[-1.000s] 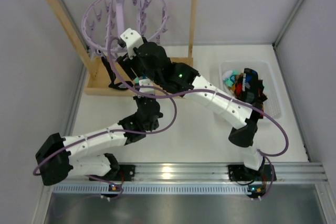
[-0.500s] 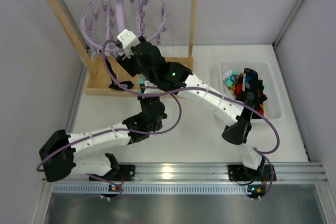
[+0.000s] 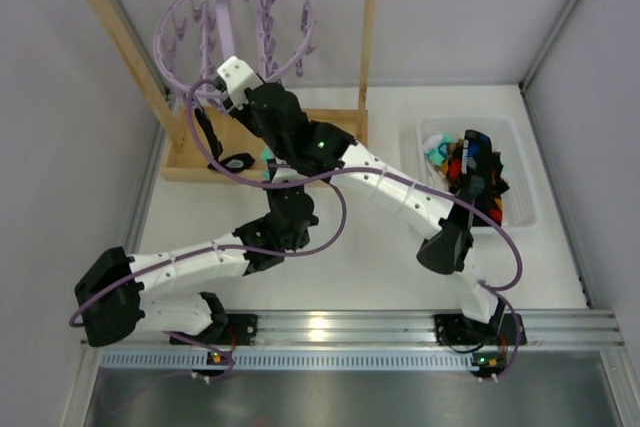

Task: Remove the socks clipped to the hanger

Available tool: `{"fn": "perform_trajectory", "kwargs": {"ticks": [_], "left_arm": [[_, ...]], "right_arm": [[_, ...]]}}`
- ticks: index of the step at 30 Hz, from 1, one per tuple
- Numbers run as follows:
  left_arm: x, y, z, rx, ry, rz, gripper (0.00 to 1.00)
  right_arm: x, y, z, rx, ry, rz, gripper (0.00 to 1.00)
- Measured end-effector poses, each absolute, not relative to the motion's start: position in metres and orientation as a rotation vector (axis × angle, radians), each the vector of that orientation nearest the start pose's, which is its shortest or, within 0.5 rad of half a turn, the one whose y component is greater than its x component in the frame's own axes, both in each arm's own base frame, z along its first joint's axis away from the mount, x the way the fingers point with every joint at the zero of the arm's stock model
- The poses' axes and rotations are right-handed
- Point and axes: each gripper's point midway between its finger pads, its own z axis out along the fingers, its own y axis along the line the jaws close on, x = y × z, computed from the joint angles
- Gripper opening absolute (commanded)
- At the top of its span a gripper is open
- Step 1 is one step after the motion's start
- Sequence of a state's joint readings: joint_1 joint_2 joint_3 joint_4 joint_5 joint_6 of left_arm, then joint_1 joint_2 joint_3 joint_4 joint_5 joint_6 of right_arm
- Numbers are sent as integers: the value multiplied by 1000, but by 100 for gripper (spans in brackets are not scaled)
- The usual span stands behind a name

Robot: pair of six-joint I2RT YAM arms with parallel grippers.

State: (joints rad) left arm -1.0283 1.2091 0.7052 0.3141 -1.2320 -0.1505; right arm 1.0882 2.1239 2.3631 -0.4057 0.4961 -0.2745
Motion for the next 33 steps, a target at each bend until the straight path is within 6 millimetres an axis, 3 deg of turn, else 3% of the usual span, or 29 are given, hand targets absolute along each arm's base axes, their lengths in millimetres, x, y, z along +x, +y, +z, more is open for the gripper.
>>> {"fn": "perform_trajectory", "kwargs": {"ticks": [5,7,17,18,20,25,28,33], "left_arm": [[294,-172,228,-145,1631,177,0],[294,-174,227,-139,1634,161,0],[289,-182,203,-122,1668,41,0],[288,-181,202,-127,1669,35,0],[287,-181,202,-139,1667,18,0],[285,-177,203,-159,1662,-10,0],[286,-174,203,-165,1661,-12,0],[287,-175,203,-161,1663,-18,0]], "right_arm": [[361,486,379,-776,1518,167,27],[361,488,377,-777,1516,172,16],[360,494,372,-787,1510,195,16],[360,495,371,-784,1512,203,8],[360,496,370,-778,1515,212,5],[360,497,369,-758,1523,255,15],[359,496,370,-750,1528,281,36],[355,499,371,-757,1526,316,38]]}}
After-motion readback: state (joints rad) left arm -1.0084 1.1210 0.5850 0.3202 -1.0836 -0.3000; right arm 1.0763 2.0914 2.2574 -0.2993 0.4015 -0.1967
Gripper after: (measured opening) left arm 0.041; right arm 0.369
